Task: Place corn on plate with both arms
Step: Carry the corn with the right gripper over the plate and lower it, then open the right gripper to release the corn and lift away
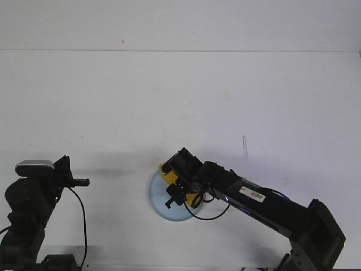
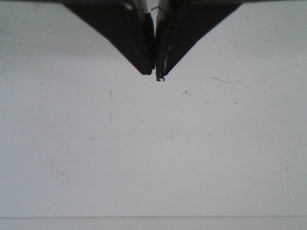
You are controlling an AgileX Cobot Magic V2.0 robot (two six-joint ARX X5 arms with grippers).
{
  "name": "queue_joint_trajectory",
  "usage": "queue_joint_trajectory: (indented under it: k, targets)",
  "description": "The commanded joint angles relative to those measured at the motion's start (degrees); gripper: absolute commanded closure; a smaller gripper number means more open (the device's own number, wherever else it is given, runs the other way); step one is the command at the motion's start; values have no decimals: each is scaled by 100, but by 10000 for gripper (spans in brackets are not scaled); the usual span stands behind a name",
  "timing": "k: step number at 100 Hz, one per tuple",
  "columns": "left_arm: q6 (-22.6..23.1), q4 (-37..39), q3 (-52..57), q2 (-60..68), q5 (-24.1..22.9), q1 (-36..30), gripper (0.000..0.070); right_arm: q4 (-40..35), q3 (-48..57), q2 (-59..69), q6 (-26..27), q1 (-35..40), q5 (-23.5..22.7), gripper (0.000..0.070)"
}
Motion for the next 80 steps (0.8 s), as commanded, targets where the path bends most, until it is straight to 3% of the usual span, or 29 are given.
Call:
queue_joint_trajectory:
  k: [1, 7, 23, 29, 54, 68, 80]
  targets:
    - [11, 46, 61, 4, -22, -2, 700, 72, 66, 133, -31, 66, 20, 539]
    - [11, 46, 61, 4, -22, -2, 700, 76, 66, 133, -31, 66, 17, 498]
    - [11, 46, 61, 4, -22, -2, 700, 37, 66, 133, -92, 66, -2, 175]
    - [11, 48, 61, 4, -22, -4, 700, 37, 68, 133, -92, 66, -26, 127]
    - [11, 44, 61, 4, -22, -7, 700, 4, 282, -195, -68, -57, 2, 144]
    - [11, 44, 61, 4, -22, -7, 700, 17, 632, -636, -70, -326, 149, 275]
    - [11, 28, 61, 4, -22, -7, 700, 9, 861, -1064, -101, -745, 439, 468]
